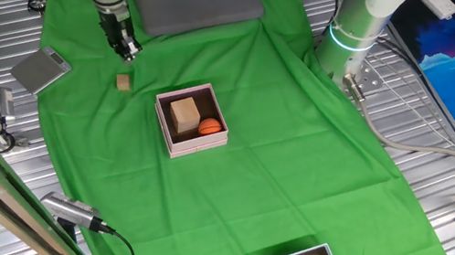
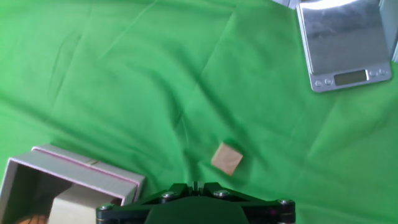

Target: Take everything out of the gift box

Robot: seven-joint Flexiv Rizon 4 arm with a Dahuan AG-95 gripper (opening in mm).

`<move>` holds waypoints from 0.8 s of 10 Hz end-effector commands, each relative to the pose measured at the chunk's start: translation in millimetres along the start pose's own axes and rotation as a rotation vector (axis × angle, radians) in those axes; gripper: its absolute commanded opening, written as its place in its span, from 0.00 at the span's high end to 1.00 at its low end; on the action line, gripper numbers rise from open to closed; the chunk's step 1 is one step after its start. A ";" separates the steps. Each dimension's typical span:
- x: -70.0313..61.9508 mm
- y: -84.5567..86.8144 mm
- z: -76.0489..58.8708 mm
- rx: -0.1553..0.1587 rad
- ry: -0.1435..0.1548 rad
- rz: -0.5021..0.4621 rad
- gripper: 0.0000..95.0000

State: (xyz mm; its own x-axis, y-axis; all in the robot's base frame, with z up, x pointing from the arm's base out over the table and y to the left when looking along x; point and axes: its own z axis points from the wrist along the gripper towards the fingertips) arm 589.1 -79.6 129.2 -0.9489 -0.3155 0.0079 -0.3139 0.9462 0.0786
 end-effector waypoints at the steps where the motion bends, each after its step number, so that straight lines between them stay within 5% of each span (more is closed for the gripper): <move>1: -5.2 -2.1 7.7 0.002 0.000 0.000 1.00; 8: -19.8 -13.6 19.1 -0.001 -0.001 -0.031 1.00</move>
State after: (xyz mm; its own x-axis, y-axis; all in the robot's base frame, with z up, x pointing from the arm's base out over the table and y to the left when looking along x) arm 612.1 -84.6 109.2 -0.9390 -0.3439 0.0043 -0.3425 0.9362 0.0794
